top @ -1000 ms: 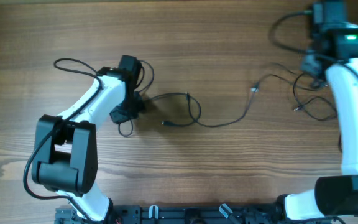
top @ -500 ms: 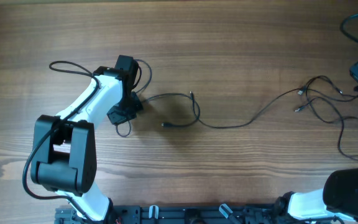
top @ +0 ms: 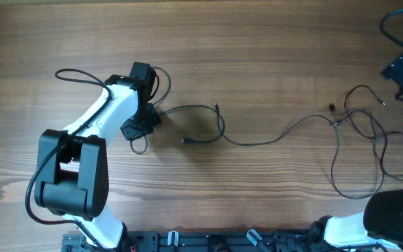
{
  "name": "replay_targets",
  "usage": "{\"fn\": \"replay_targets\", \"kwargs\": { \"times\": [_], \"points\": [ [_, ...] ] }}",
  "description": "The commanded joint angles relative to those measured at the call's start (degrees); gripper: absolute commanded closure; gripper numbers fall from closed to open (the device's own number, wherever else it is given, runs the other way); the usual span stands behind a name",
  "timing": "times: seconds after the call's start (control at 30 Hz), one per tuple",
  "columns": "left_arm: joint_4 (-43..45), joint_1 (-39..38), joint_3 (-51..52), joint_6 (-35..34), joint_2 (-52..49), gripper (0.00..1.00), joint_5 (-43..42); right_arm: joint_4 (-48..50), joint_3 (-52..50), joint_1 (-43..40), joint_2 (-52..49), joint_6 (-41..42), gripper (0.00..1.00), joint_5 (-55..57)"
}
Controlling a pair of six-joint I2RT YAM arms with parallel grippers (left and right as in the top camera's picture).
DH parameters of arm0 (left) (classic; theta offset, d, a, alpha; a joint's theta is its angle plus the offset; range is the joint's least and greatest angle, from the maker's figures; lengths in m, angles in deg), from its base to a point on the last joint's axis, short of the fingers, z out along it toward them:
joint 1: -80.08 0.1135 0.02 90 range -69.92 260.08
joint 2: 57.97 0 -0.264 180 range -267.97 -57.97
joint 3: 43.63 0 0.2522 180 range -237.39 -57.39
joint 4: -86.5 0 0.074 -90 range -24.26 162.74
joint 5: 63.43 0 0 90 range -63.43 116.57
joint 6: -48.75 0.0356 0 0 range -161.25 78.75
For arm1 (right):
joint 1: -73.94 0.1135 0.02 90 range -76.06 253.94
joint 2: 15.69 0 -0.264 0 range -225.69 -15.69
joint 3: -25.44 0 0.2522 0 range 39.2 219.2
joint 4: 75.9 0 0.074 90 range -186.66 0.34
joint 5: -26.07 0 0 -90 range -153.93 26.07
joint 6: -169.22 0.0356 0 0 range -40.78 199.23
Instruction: Untangle cables
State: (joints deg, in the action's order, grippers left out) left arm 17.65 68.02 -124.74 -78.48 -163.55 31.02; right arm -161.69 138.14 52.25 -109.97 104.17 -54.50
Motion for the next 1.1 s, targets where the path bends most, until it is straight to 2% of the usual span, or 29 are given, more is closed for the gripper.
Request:
{"fn": "replay_targets", "kwargs": {
  "times": [0.0,0.07,0.17,0.37,0.5,0.67,0.9,1.07],
  "points": [
    [0.0,0.2,0.0,-1.0,-0.3,0.95,0.1,-0.6,-1.3,0.3,-2.0,-5.9,0.24,-14.3],
    [0.2,0.2,0.0,-1.0,-0.3,0.95,0.1,-0.9,-4.0,1.4,-2.6,-9.0,0.25,-19.6],
    [0.2,0.2,0.0,-1.0,-0.3,0.95,0.1,0.2,-10.0,4.3,-3.1,-11.6,0.24,-20.7],
    [0.2,0.2,0.0,-1.0,-0.3,0.95,0.1,7.4,-20.7,10.8,-3.1,-11.3,0.24,-22.1],
    [0.2,0.2,0.0,-1.0,-0.3,0.95,0.1,13.4,-25.2,15.4,-3.3,-10.6,0.3,-20.9],
    [0.2,0.2,0.0,-1.0,-0.3,0.95,0.1,19.6,-31.5,18.4,-3.3,2.1,0.31,-10.4],
    [0.1,0.2,0.0,-1.0,-0.3,0.96,-0.6,32.5,-41.4,19.3,-3.3,9.8,0.31,-10.9],
    [0.2,0.2,0.0,-1.0,-0.3,0.96,-1.2,38.1,-45.4,19.3,-3.3,13.3,0.31,-11.0]
  ]
}}
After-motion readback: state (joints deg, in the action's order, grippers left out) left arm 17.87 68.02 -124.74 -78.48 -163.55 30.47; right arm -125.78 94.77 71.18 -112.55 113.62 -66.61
